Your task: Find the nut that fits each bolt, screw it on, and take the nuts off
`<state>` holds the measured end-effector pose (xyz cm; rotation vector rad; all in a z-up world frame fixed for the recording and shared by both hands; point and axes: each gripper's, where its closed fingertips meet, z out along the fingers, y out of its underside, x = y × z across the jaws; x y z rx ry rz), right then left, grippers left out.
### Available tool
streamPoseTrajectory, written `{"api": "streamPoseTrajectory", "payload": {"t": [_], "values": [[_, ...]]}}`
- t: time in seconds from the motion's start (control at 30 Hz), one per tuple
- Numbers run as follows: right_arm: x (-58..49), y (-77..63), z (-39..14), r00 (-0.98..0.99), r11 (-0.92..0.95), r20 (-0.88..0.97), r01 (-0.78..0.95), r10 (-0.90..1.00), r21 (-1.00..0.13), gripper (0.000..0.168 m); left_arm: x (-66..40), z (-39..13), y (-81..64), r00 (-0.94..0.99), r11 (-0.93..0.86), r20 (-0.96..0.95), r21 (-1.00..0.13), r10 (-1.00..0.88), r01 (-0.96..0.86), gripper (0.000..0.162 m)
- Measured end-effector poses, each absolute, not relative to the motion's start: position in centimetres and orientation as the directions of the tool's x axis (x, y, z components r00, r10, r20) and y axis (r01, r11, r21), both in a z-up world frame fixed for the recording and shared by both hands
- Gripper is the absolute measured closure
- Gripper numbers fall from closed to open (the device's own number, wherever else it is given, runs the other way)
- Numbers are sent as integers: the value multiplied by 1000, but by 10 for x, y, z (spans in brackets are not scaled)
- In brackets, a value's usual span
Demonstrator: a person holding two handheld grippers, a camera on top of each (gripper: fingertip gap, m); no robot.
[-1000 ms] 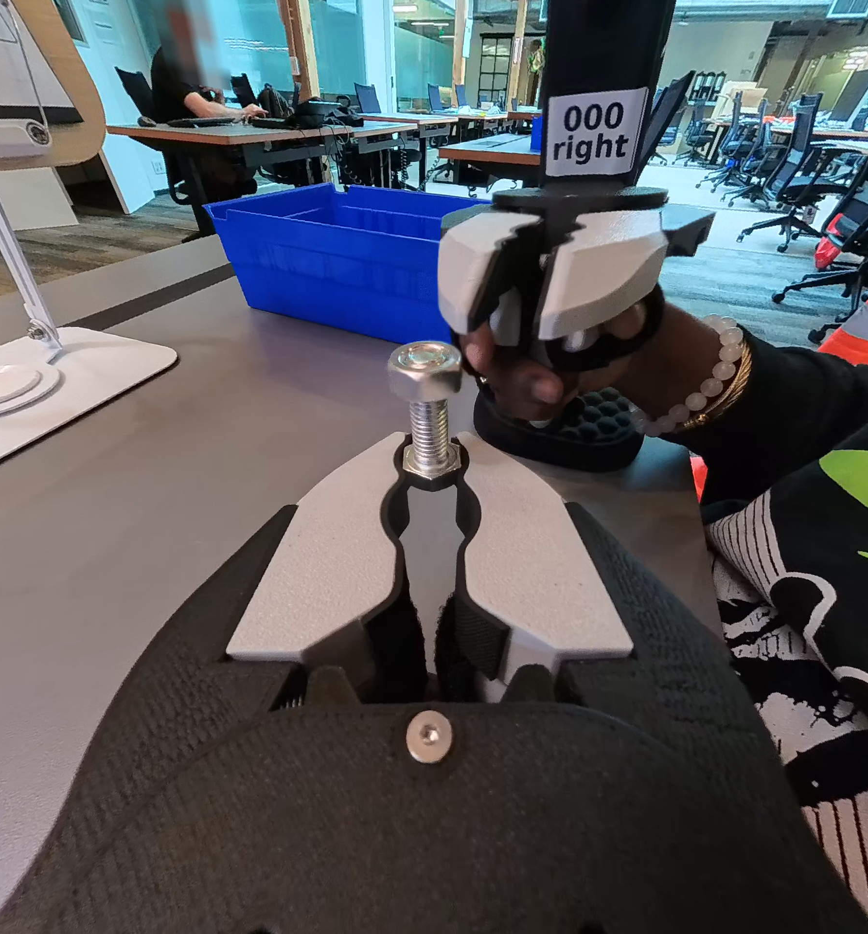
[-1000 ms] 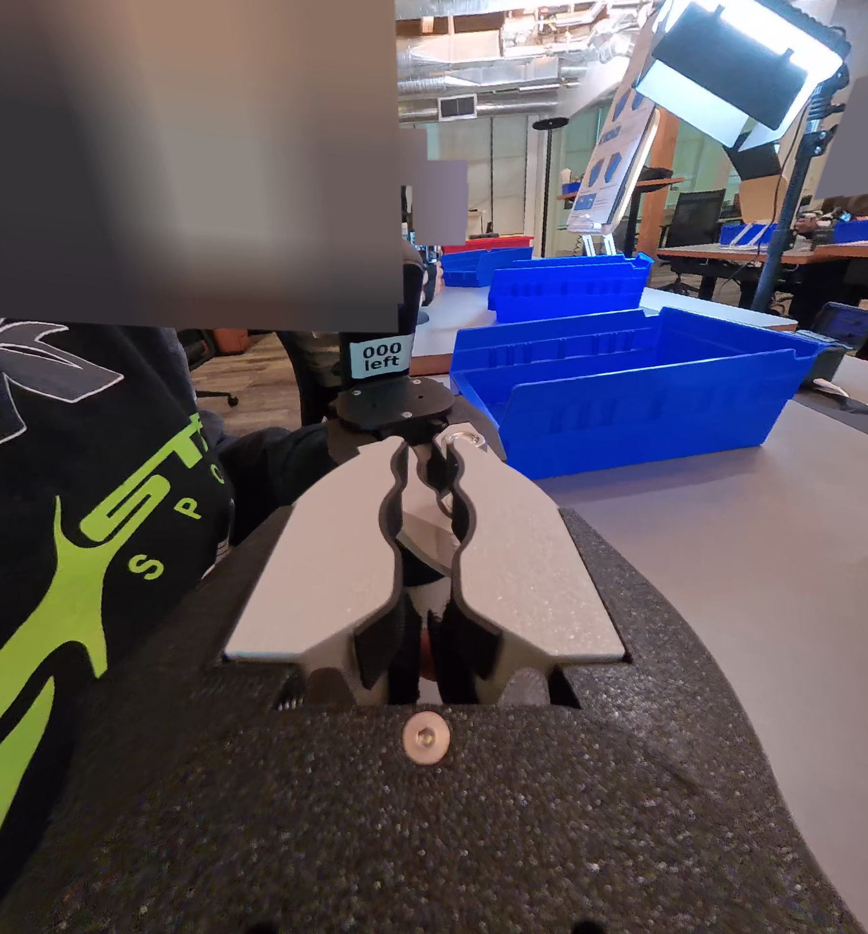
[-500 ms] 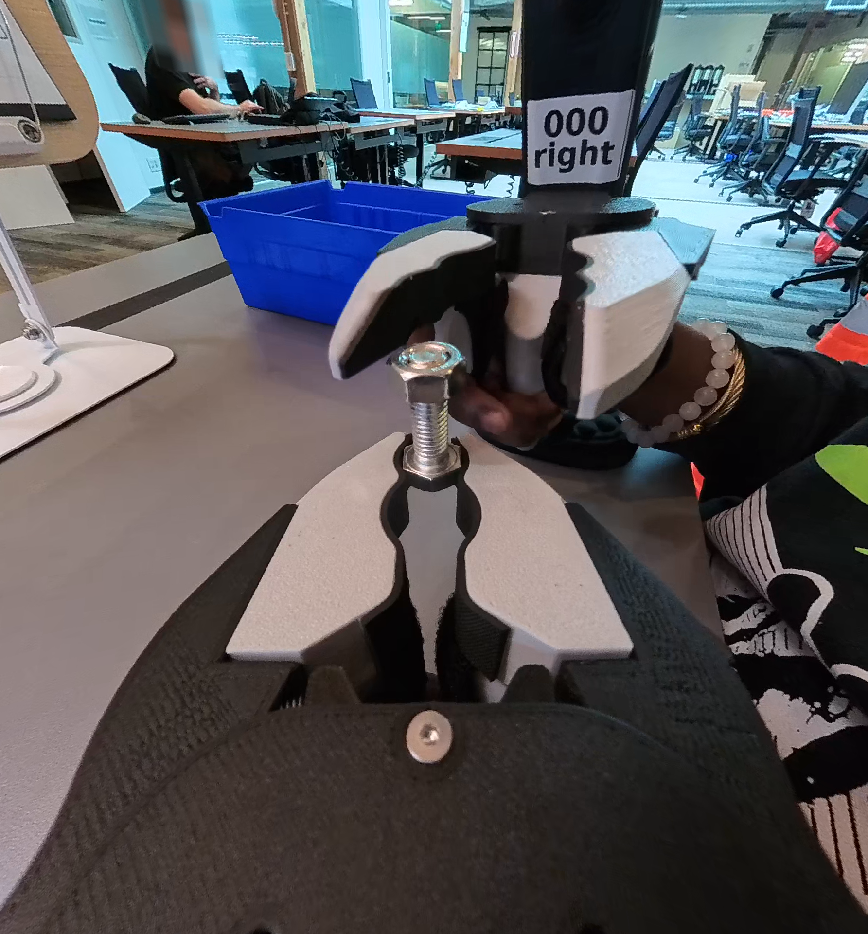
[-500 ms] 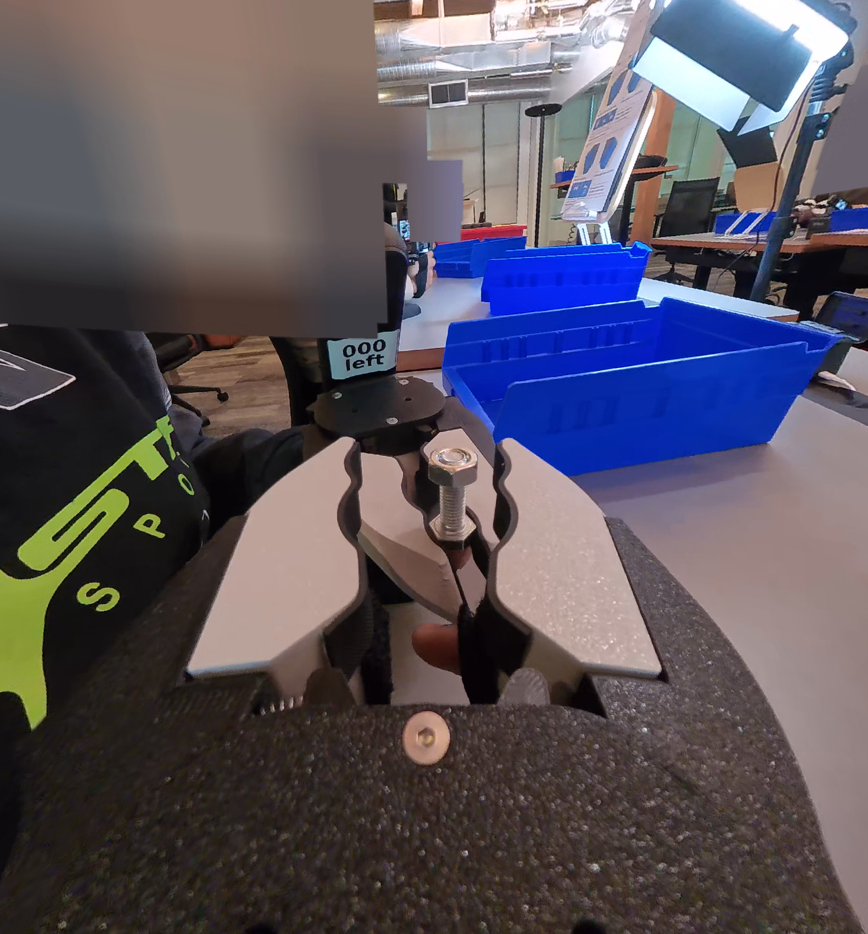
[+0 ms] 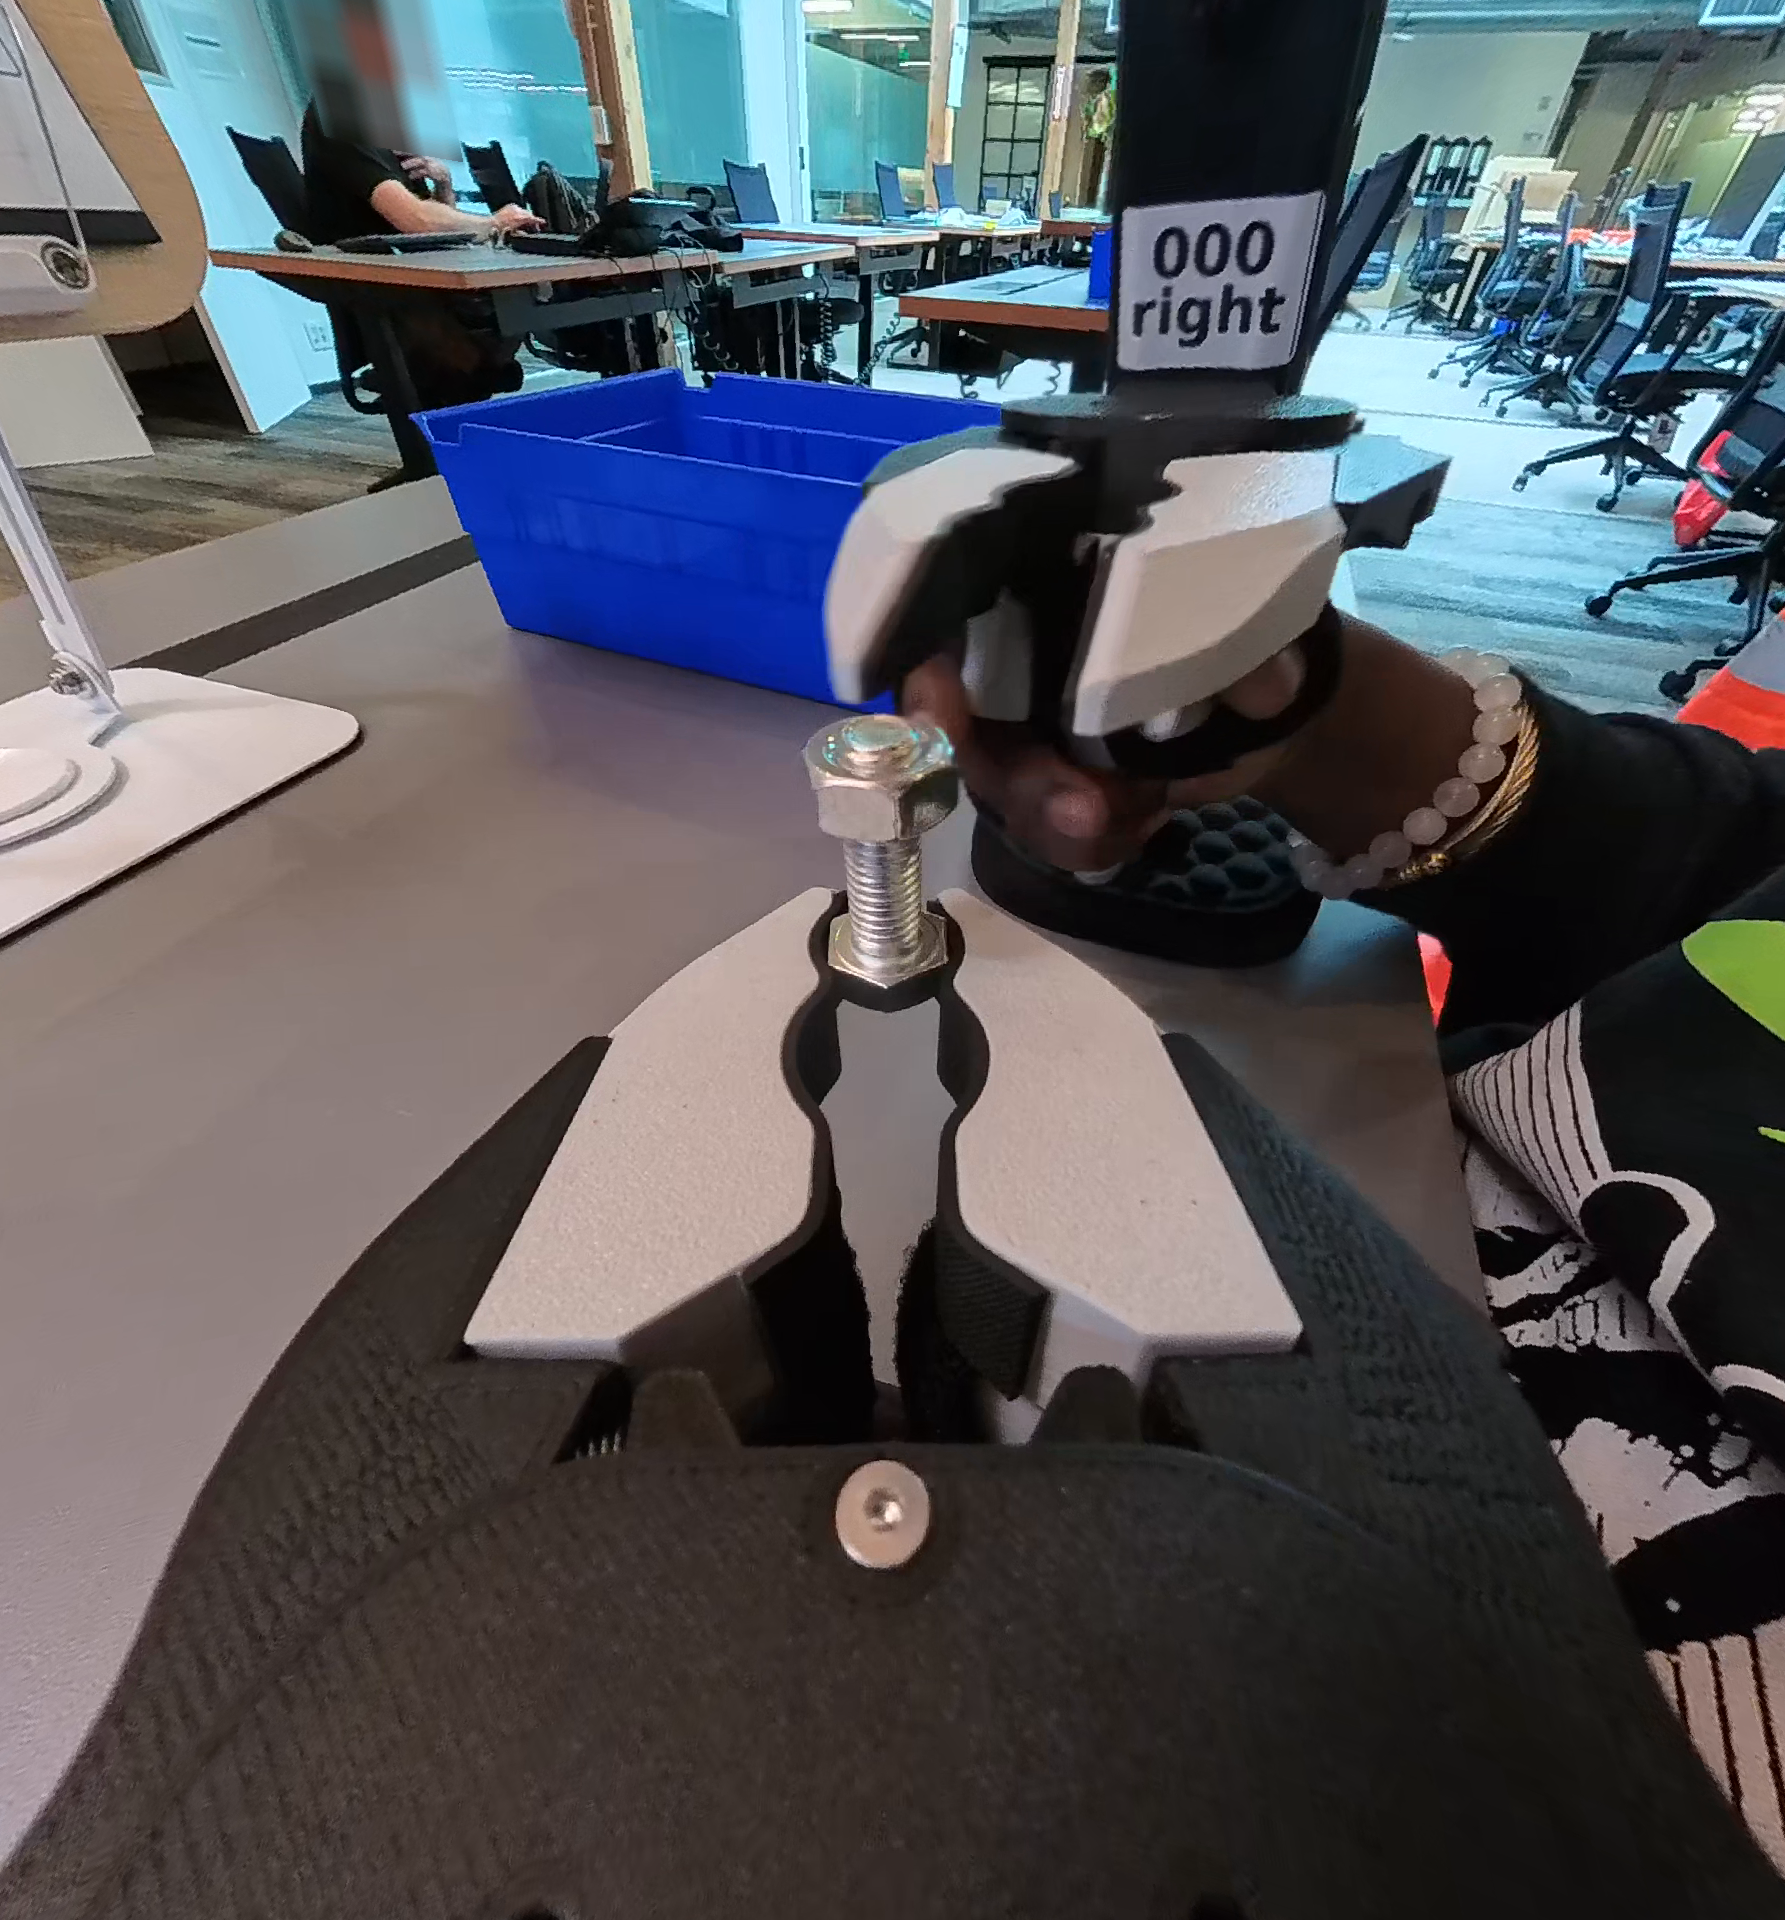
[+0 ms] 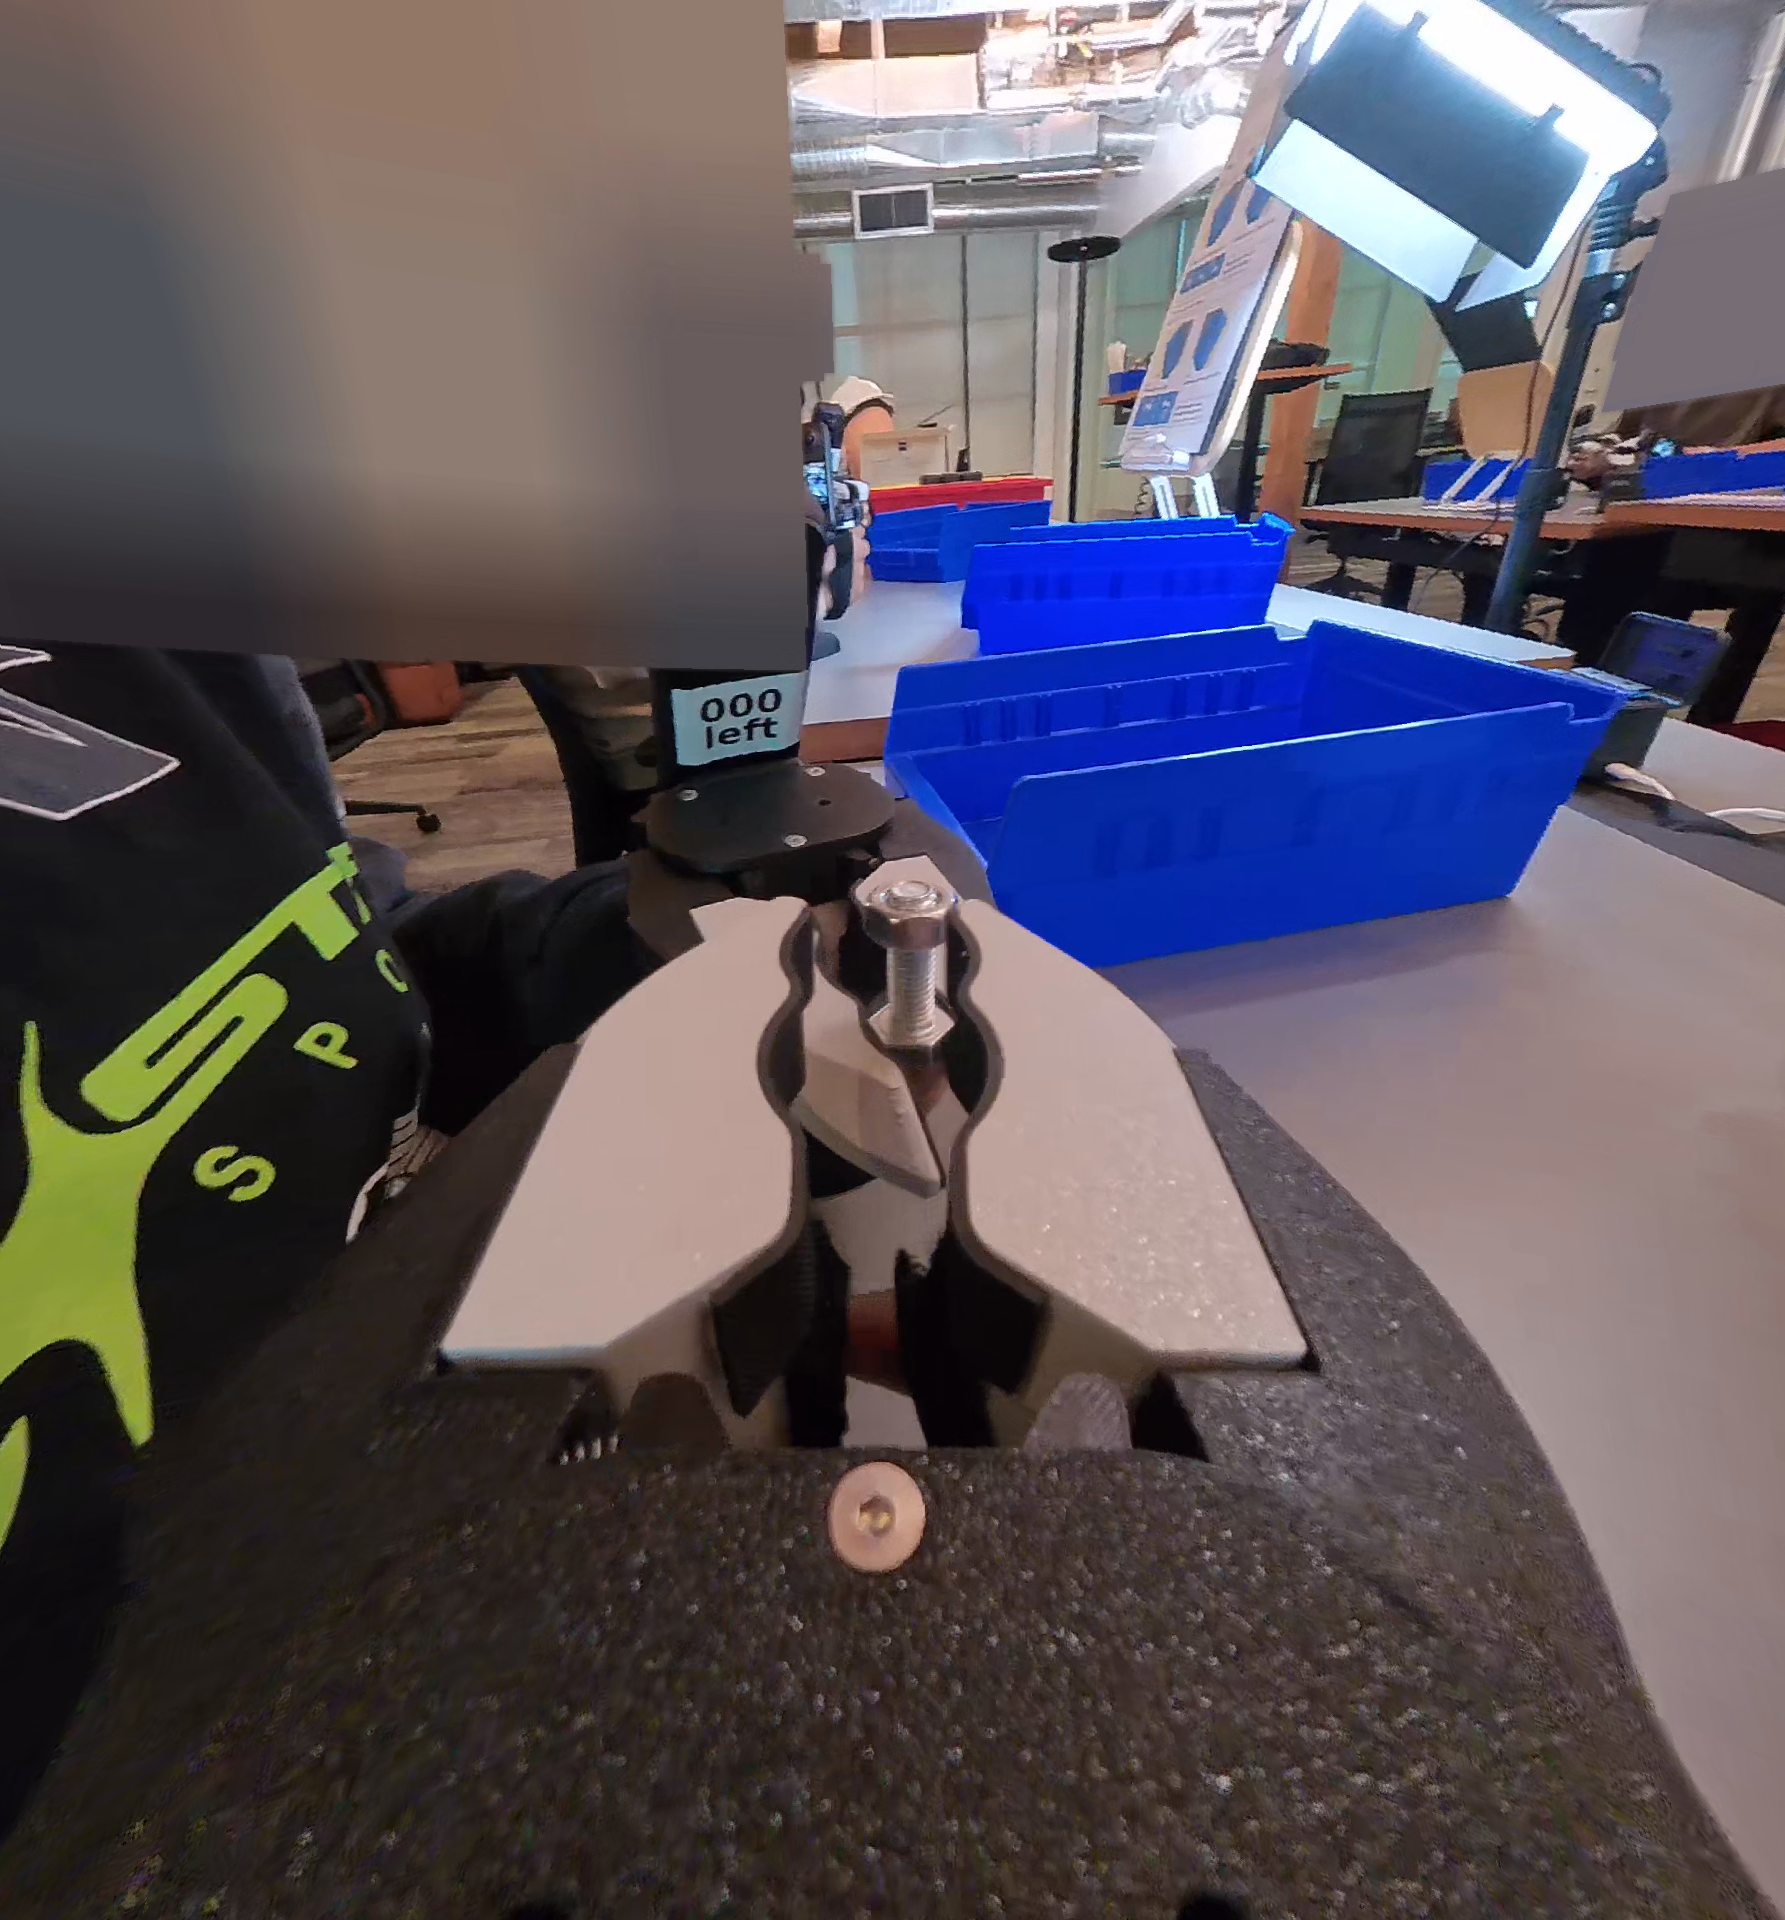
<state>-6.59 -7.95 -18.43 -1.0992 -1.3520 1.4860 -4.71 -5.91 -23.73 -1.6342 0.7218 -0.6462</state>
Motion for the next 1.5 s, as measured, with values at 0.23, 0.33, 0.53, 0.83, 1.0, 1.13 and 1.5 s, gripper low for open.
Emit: {"api": "streamPoseTrajectory", "payload": {"t": [0.23, 0.33, 0.53, 0.83, 1.0, 1.13, 1.5], "values": [[-82, -86, -187, -296, -93, -87, -6, 951, -996, 118, -46, -238, -60, 650, -131, 24, -984, -760, -117, 147], [-85, -90, -189, -306, -81, -79, 5, 949, -997, 117, -46, -238, -60, 650, -132, 25, -984, -760, -117, 147], [-73, -86, -188, -296, -76, -74, 4, 952, -997, 133, -47, -238, -60, 654, -136, 29, -984, -756, -113, 147], [-62, -81, -185, -294, -87, -78, -18, 953, -996, 149, -46, -238, -60, 655, -136, 26, -984, -755, -117, 147], [-75, -82, -188, -284, -106, -97, -15, 954, -994, 120, -46, -238, -61, 650, -131, 21, -984, -759, -121, 148], [-83, -89, -190, -310, -95, -90, 1, 947, -996, 117, -45, -238, -62, 648, -131, 20, -984, -762, -124, 147], [-62, -85, -188, -328, -102, -97, 4, 939, -995, 151, -46, -238, -60, 655, -138, 30, -984, -755, -113, 147]]}}
